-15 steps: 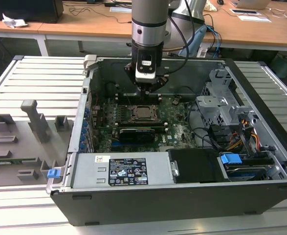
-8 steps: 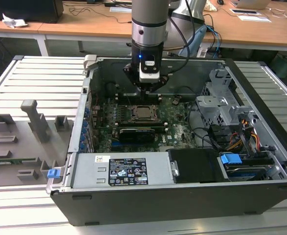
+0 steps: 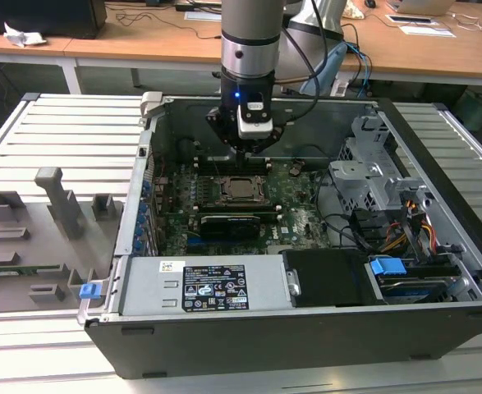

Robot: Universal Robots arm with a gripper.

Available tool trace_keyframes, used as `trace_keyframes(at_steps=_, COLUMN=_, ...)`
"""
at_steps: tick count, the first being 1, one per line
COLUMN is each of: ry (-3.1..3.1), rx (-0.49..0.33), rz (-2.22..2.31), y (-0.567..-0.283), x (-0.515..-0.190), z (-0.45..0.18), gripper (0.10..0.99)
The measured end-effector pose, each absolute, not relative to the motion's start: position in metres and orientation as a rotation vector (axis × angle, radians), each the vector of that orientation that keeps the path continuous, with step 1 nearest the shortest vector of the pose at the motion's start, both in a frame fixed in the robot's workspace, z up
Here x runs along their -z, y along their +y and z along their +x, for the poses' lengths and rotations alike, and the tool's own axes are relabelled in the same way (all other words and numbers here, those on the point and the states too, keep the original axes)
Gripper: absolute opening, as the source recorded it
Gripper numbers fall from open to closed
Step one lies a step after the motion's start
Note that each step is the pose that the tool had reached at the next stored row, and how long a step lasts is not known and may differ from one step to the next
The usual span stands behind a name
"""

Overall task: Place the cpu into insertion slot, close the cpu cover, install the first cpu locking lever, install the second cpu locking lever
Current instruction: 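Install the first cpu locking lever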

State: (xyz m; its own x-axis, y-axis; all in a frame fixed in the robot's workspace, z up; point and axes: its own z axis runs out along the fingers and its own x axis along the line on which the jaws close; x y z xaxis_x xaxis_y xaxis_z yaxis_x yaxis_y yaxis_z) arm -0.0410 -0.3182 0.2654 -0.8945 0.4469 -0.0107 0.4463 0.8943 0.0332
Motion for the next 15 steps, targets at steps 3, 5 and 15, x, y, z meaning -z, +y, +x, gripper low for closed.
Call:
trace_keyframes(at_steps=3, ry=3.055, rx=-0.047, rz=0.653, y=-0.3182, x=-0.2654, z=-0.0410, gripper=0.106)
trace_keyframes(at_steps=5, ry=3.066, rx=-0.048, rz=0.603, y=-0.3182, x=-0.2654, z=-0.0410, gripper=0.106)
trace_keyframes(at_steps=15, ry=3.122, rx=-0.051, rz=0.200, y=-0.3182, x=-0.2653, z=-0.0410, gripper=0.106)
